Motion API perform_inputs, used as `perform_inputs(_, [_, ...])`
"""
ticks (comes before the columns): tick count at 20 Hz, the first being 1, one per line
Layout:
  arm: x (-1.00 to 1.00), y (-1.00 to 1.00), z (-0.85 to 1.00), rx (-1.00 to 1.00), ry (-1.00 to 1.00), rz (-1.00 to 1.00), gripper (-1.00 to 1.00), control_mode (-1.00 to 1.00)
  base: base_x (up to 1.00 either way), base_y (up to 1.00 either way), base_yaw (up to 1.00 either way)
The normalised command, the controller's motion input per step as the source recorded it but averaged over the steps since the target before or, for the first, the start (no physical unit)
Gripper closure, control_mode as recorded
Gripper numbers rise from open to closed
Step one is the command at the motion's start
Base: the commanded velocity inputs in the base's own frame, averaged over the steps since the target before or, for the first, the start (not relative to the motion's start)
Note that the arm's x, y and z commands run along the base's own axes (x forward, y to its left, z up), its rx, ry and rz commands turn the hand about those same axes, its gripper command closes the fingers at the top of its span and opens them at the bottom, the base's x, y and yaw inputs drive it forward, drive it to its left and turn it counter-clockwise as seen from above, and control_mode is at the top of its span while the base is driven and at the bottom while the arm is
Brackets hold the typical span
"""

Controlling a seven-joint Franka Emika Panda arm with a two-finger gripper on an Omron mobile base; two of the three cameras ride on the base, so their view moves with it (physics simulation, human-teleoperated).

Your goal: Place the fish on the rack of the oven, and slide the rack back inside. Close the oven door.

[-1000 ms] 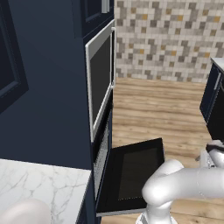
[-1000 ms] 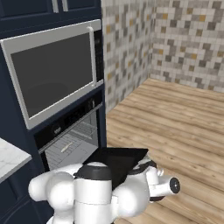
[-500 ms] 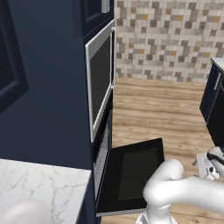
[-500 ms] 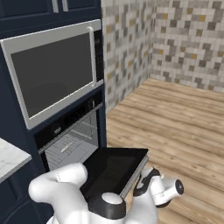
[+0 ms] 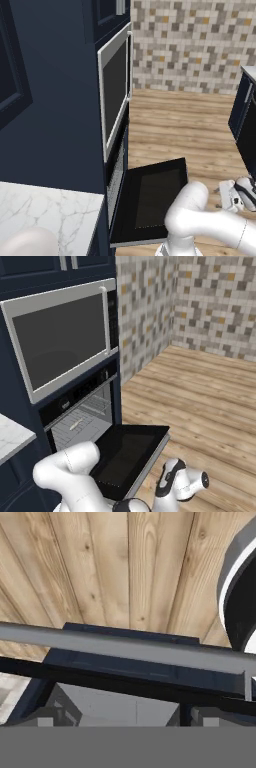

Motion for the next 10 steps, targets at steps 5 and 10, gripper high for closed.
perform_inputs(5, [0.41, -0.02, -0.36, 0.12, 0.01, 0.12, -1.00, -1.00, 0.00, 0.00, 0.00])
perform_inputs(10, [0.38, -0.04, -0.50, 0.11, 0.04, 0.12, -1.00, -1.00, 0.00, 0.00, 0.00])
